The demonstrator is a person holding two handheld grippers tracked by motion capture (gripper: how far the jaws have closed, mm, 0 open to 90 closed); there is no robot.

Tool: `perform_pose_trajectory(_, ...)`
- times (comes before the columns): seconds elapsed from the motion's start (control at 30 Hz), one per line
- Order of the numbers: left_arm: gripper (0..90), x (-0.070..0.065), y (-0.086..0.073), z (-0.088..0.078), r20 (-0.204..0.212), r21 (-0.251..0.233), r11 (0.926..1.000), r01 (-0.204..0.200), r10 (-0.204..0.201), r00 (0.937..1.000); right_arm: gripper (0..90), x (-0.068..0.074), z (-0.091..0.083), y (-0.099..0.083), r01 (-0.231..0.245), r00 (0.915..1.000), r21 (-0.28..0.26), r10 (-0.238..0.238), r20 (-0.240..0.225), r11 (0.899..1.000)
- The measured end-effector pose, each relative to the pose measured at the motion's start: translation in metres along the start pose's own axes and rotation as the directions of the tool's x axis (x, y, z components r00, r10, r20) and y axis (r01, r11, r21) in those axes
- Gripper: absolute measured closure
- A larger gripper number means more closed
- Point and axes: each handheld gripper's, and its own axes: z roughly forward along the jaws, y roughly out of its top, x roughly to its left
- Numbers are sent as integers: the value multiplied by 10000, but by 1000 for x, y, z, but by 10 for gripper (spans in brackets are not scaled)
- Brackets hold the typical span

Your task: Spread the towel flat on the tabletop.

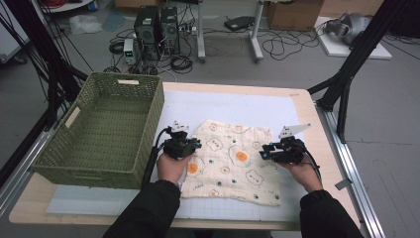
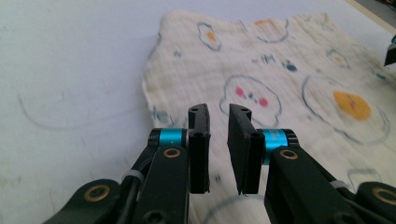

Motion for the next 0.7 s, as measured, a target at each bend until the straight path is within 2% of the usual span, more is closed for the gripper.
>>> perform_pose_trajectory(0.07, 778, 4, 8, 8, -242, 75, 10000, -27, 29, 9997, 636, -8, 2, 7, -39, 9998, 30, 38, 217, 10000)
perform_pose_trajectory(0.17, 745, 10, 14, 22, -797, 207, 9997, 97, -80, 9968, 632, -22, 7, 13, -401, 9974, 20, 399, 607, 9992)
perform_pose_trajectory(0.23, 700, 15, 16, 31, -1135, 363, 9986, 389, -346, 9929, 639, -29, 12, 14, -548, 9946, 189, 529, 891, 9983)
perform_pose_trajectory(0.3, 658, 20, 14, 38, -1015, 402, 9957, 838, -794, 9917, 672, -33, 18, 14, -687, 9927, 405, 643, 1016, 9968)
perform_pose_trajectory(0.37, 649, 23, 12, 43, -1169, 476, 9925, 1127, -1065, 9874, 673, -35, 25, 12, -797, 9920, 561, 737, 1021, 9952)
perform_pose_trajectory(0.4, 738, 23, 12, 43, -1441, 471, 9943, 961, -885, 9856, 675, -36, 28, 11, -854, 9916, 642, 785, 1026, 9943)
perform_pose_trajectory(0.43, 860, 25, 12, 42, -1281, 467, 9945, 938, -871, 9879, 678, -36, 28, 10, -949, 9911, 502, 897, 982, 9942)
perform_pose_trajectory(0.47, 864, 24, 13, 39, -1246, 268, 9950, 961, -921, 9879, 678, -37, 28, 10, -1033, 9906, 399, 991, 946, 9939)
perform_pose_trajectory(0.5, 866, 20, 16, 34, -1340, -299, 9981, 542, -577, 9893, 679, -37, 28, 10, -1029, 9906, 392, 988, 942, 9939)
perform_pose_trajectory(0.53, 864, 15, 19, 28, -1380, -830, 9965, -82, -33, 9904, 678, -37, 28, 10, -1054, 9905, 402, 1012, 934, 9936)
perform_pose_trajectory(0.57, 848, 10, 22, 22, -1454, -1240, 9909, -522, 339, 9888, 676, -37, 28, 9, -1013, 9909, 411, 971, 936, 9940)
perform_pose_trajectory(0.6, 756, 8, 24, 18, -1480, -1477, 9874, -563, 342, 9884, 671, -36, 28, 10, -980, 9913, 449, 935, 929, 9942)
perform_pose_trajectory(0.63, 678, 9, 25, 16, -1429, -1516, 9873, -477, 259, 9894, 664, -36, 27, 10, -996, 9911, 479, 948, 933, 9939)
perform_pose_trajectory(0.7, 670, 12, 24, 13, -1319, -1111, 9928, -442, 293, 9908, 652, -34, 25, 10, -937, 9920, 571, 883, 902, 9940)
